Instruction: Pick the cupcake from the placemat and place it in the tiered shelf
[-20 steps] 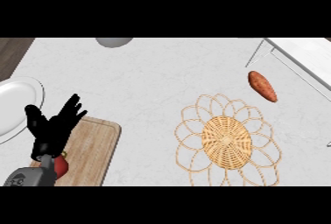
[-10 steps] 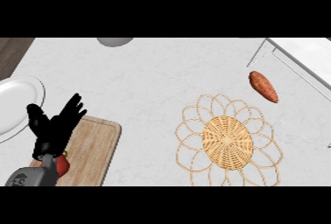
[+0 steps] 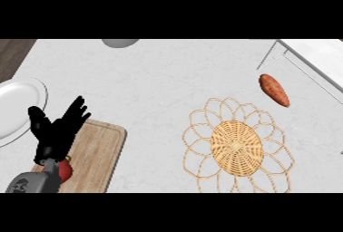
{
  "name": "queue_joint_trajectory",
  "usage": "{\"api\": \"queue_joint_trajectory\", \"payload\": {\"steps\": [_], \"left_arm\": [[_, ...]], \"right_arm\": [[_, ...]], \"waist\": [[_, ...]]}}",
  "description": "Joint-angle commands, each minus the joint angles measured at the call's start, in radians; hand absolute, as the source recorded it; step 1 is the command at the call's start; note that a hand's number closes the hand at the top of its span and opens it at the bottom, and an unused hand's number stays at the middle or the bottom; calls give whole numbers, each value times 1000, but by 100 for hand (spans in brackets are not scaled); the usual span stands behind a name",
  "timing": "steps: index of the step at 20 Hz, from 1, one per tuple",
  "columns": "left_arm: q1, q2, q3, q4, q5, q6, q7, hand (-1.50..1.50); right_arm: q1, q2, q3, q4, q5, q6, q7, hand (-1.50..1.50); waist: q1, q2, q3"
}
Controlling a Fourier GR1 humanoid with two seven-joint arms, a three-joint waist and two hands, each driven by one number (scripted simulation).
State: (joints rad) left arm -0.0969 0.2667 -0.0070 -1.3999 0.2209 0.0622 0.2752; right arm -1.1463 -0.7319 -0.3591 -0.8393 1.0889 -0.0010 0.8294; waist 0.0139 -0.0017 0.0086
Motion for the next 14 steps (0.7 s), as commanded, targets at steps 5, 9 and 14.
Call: {"api": "queue_joint_trajectory", "payload": {"steps": [5, 9, 14], "left_arm": [[42, -24, -14, 29, -15, -5, 19, 0], [64, -34, -20, 39, -30, 3, 22, 0], [61, -24, 0, 52, -17, -25, -9, 0]], "right_arm": [[-53, -42, -7, 130, -14, -57, -110, 150], [-10, -7, 10, 115, -16, -53, -100, 150], [-50, -14, -53, 98, -30, -175, -21, 150]], "waist": [[10, 8, -9], [1, 4, -9], [8, 8, -9]]}}
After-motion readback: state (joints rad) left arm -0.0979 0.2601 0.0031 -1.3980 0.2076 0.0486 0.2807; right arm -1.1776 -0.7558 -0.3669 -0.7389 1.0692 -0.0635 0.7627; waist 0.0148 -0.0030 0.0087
